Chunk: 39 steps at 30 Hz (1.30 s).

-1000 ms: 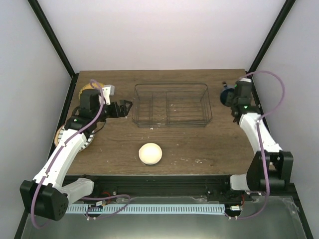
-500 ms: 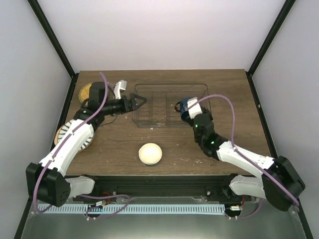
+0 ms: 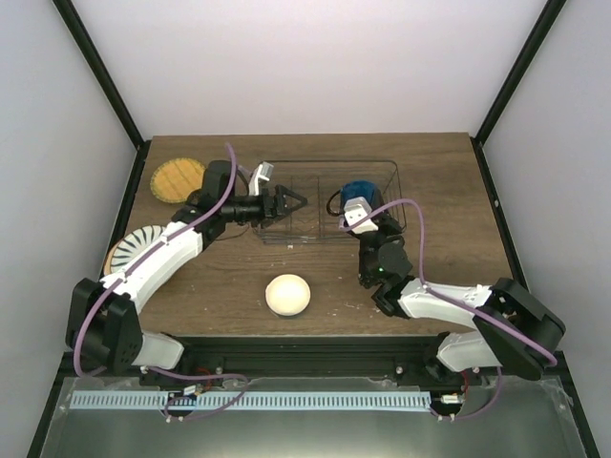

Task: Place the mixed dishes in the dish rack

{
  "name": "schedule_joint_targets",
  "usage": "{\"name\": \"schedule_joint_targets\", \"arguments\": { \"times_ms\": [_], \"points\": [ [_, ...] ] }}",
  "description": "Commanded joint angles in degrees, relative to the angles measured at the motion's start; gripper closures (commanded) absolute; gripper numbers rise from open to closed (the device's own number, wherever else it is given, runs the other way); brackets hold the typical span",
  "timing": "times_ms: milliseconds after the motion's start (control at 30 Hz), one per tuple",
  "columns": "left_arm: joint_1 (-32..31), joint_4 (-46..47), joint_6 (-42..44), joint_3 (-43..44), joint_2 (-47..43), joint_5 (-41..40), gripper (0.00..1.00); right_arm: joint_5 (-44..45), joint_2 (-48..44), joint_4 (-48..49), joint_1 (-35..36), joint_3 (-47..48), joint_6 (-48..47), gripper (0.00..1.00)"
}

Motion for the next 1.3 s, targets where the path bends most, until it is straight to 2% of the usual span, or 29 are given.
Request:
{"name": "schedule_joint_targets", "arguments": {
  "times_ms": [0, 200, 367, 567, 800, 867, 900, 933, 1267],
  "points": [
    [-1.78, 6.41, -4.16, -1.42, 1.96, 2.84, 0.04, 0.42, -0.68, 13.36, 1.61, -0.7, -3.52, 0.99],
    [-3.91, 10.95, -7.01, -1.26, 4.1, 4.53, 0.09, -0.84, 0.78, 11.14, 3.07, -0.39, -2.22, 0.99],
    [-4.9, 12.17, -7.87, -1.16, 4.13, 4.3, 0.11, -0.3, 5.13, 16.54, 4.2, -0.08, -6.55, 0.99],
    [-5.08, 12.21, -7.89, -1.79, 3.45, 3.82, 0.18, 0.0, 8.4, 19.13, 5.49, 1.13, -8.19, 0.99],
    [-5.85, 12.58, -7.58, -2.35, 4.17, 3.55, 0.2, 0.48, 8.92, 19.43, 7.35, 2.06, -7.87, 0.99],
    [-6.02, 13.04, -7.62, -2.52, 4.35, 3.77, 0.25, 0.64, 8.52, 18.58, 7.85, 2.19, -7.13, 0.99],
    [-6.0, 13.68, -7.81, -2.67, 4.43, 3.88, 0.33, 0.78, 8.27, 17.84, 7.98, 2.16, -6.65, 0.99],
    [-6.02, 14.06, -7.94, -2.82, 4.49, 4.09, 0.36, 0.94, 8.01, 17.3, 8.13, 2.11, -6.31, 0.99],
    [-6.33, 15.35, -8.06, -3.26, 5.54, 5.74, 0.47, 1.28, 5.3, 12.97, 8.76, 1.3, -2.47, 0.99]
  ]
}}
